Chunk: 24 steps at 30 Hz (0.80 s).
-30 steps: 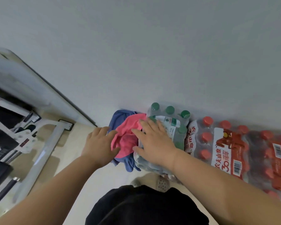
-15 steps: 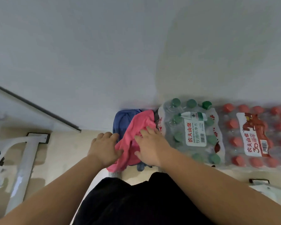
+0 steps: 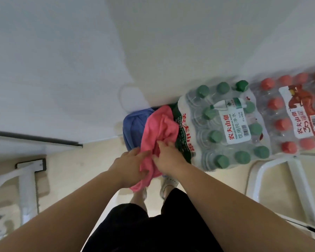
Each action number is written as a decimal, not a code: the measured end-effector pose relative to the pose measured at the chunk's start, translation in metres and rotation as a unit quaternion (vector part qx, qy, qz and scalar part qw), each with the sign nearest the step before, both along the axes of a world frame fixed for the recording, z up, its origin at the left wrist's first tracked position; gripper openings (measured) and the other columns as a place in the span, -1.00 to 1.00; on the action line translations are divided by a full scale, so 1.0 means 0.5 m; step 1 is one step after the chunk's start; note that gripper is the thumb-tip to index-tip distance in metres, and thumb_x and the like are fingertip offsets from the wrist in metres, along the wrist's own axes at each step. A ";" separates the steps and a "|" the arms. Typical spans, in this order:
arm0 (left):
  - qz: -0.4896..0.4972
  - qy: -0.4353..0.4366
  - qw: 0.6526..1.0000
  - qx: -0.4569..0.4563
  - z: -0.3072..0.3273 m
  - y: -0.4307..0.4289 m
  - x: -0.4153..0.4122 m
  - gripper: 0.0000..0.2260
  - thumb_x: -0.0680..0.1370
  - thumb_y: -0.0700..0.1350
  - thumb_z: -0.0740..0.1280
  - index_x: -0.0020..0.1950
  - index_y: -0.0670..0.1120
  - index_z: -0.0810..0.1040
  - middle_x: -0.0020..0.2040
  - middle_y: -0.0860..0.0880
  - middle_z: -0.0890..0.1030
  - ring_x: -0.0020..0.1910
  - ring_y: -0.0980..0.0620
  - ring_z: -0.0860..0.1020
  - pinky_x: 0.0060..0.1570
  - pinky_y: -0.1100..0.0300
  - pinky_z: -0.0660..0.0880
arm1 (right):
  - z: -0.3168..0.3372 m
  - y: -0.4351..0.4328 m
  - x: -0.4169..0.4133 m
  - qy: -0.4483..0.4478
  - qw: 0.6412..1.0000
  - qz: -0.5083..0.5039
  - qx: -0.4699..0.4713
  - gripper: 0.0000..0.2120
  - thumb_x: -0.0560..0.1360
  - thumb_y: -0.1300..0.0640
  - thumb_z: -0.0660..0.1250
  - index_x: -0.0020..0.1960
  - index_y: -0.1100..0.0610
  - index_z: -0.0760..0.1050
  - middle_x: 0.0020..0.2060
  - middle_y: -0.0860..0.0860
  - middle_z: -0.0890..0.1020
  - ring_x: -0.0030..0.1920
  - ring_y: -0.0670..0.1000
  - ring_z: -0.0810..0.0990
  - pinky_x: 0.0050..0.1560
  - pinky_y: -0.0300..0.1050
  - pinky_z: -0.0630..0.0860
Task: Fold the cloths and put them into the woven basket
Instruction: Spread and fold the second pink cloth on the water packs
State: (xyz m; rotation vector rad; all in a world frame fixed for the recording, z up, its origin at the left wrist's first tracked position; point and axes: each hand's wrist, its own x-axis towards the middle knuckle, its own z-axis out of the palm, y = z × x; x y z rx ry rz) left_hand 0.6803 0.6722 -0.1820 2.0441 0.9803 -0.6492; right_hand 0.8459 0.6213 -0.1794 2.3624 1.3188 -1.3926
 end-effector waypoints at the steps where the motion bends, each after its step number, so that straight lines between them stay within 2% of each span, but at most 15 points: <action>1: -0.018 0.007 1.000 -0.003 -0.005 0.000 0.002 -0.35 0.51 0.18 0.27 0.56 0.25 0.09 0.49 0.05 0.27 0.31 -0.19 0.40 0.22 -0.08 0.45 | -0.002 -0.007 0.002 -0.004 1.000 0.005 0.009 -0.49 0.55 -0.08 0.24 0.45 0.02 0.27 0.45 0.16 0.26 0.37 0.24 0.39 0.40 0.15 0.34; 4: -0.063 0.035 0.997 -0.001 -0.012 -0.007 0.001 -0.38 0.56 0.18 0.22 0.58 0.15 0.08 0.51 0.05 0.24 0.30 -0.19 0.39 0.21 -0.08 0.45 | -0.001 -0.023 0.013 -0.024 0.998 0.036 0.051 -0.63 0.53 0.17 0.23 0.33 0.14 0.40 0.31 0.12 0.44 0.31 0.18 0.45 0.32 0.04 0.41; 6: -0.060 0.041 0.997 -0.002 -0.008 -0.010 -0.004 -0.38 0.56 0.18 0.21 0.58 0.12 0.10 0.54 0.07 0.20 0.32 -0.17 0.38 0.22 -0.07 0.44 | 0.011 -0.026 0.021 -0.043 0.994 0.067 0.074 -0.60 0.53 0.28 0.16 0.36 0.15 0.41 0.30 0.09 0.47 0.27 0.16 0.49 0.29 0.02 0.43; 9: -0.032 0.026 0.999 -0.005 0.007 -0.008 -0.011 -0.38 0.55 0.17 0.25 0.57 0.10 0.14 0.56 0.09 0.20 0.35 -0.17 0.39 0.24 -0.07 0.44 | 0.046 -0.029 0.025 -0.052 0.988 0.082 0.124 -0.55 0.57 0.27 0.11 0.44 0.09 0.41 0.32 0.08 0.51 0.27 0.14 0.51 0.29 0.02 0.43; 11: -0.003 0.014 1.000 -0.010 0.018 -0.006 -0.016 -0.39 0.52 0.15 0.27 0.55 0.12 0.20 0.52 0.10 0.26 0.33 -0.17 0.41 0.21 -0.07 0.46 | 0.069 -0.035 0.026 -0.041 0.982 0.064 0.174 -0.54 0.54 0.26 0.13 0.42 0.09 0.45 0.28 0.10 0.55 0.22 0.14 0.55 0.26 0.01 0.47; 14: 0.030 -0.009 0.999 -0.015 0.041 -0.004 -0.022 -0.42 0.40 0.23 0.23 0.42 0.16 0.33 0.29 0.09 0.44 0.23 -0.16 0.47 0.13 -0.07 0.50 | 0.095 -0.046 0.030 -0.049 0.974 0.055 0.216 -0.56 0.42 0.31 0.34 0.27 0.06 0.58 0.12 0.04 0.63 0.05 0.11 0.63 0.10 0.04 0.58; 15: 0.045 -0.024 0.999 -0.015 0.049 -0.003 -0.022 -0.42 0.37 0.24 0.22 0.39 0.15 0.36 0.23 0.07 0.46 0.21 -0.15 0.48 0.13 -0.06 0.50 | 0.107 -0.048 0.030 -0.051 0.971 0.046 0.231 -0.61 0.40 0.30 0.38 0.20 0.06 0.61 0.04 0.02 0.64 -0.02 0.08 0.63 0.04 0.03 0.59; 17: 0.088 -0.066 0.994 -0.013 0.065 -0.004 -0.012 -0.40 0.36 0.20 0.26 0.40 0.13 0.37 0.19 0.01 0.51 0.21 -0.13 0.48 0.12 -0.01 0.49 | 0.142 -0.049 0.028 -0.036 0.960 0.002 0.277 -0.75 0.46 0.25 0.31 0.09 0.08 0.64 -0.04 0.01 0.67 -0.06 0.01 0.62 0.03 -0.05 0.56; 19: 0.127 -0.127 0.984 0.000 0.085 -0.008 0.003 -0.34 0.37 0.14 0.35 0.47 0.12 0.33 0.18 -0.02 0.54 0.18 -0.11 0.50 0.12 0.02 0.49 | 0.179 -0.049 0.023 -0.007 0.952 -0.062 0.301 -0.71 0.46 0.33 0.29 0.07 0.09 0.67 -0.03 -0.02 0.69 -0.04 -0.10 0.60 0.10 -0.18 0.53; 21: 0.152 -0.195 0.969 0.020 0.106 -0.009 0.018 -0.28 0.35 0.15 0.39 0.50 0.17 0.29 0.19 0.06 0.53 0.14 0.01 0.52 0.12 0.01 0.51 | 0.222 -0.053 0.022 0.036 0.942 -0.124 0.310 -0.68 0.43 0.40 0.31 0.04 0.10 0.68 -0.08 -0.07 0.70 -0.04 -0.14 0.63 0.12 -0.24 0.53; 24: 0.155 -0.258 0.953 0.025 0.151 -0.005 0.049 -0.27 0.36 0.17 0.46 0.50 0.14 0.31 0.25 0.23 0.44 0.20 0.18 0.42 0.19 0.13 0.45 | 0.277 -0.058 0.029 0.083 0.923 -0.176 0.331 -0.69 0.41 0.45 0.30 -0.02 0.12 0.66 -0.15 -0.09 0.70 -0.09 -0.16 0.66 0.05 -0.28 0.56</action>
